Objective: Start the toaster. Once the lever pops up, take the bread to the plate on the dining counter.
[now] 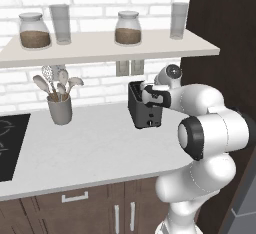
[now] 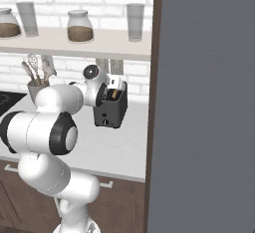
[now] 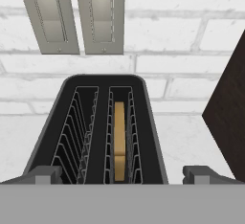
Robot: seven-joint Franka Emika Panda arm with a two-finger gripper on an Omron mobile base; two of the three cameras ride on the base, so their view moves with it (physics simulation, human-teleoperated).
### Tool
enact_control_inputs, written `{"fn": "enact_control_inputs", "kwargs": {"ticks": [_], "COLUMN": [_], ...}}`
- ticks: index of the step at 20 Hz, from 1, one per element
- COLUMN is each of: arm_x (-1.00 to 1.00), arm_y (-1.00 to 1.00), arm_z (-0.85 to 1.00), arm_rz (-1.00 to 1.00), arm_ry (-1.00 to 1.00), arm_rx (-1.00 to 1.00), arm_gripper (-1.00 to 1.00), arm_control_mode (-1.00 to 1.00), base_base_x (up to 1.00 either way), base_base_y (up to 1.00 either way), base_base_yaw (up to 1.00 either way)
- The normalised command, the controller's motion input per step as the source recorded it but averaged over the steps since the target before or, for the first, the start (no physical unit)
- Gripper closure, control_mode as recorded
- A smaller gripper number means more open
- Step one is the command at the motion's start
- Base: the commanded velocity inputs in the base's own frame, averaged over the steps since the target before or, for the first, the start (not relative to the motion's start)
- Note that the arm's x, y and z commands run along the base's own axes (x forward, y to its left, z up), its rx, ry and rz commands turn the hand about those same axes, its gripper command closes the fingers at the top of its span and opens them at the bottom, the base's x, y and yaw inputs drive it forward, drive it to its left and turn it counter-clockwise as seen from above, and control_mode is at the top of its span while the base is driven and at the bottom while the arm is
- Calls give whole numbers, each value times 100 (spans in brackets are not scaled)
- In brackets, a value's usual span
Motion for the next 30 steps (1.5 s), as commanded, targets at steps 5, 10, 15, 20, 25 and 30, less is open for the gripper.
{"fn": "enact_control_inputs", "kwargs": {"ticks": [5, 10, 15, 20, 25, 30], "arm_x": [0, 0, 0, 0, 0, 0], "arm_y": [0, 0, 0, 0, 0, 0], "arm_z": [0, 0, 0, 0, 0, 0], "arm_rz": [0, 0, 0, 0, 0, 0], "arm_ry": [0, 0, 0, 0, 0, 0], "arm_rx": [0, 0, 0, 0, 0, 0], "arm_gripper": [-100, -100, -100, -100, -100, -100], "arm_control_mode": [-100, -100, -100, -100, -100, -100], "base_base_x": [0, 0, 0, 0, 0, 0], "base_base_y": [0, 0, 0, 0, 0, 0], "base_base_yaw": [0, 0, 0, 0, 0, 0]}}
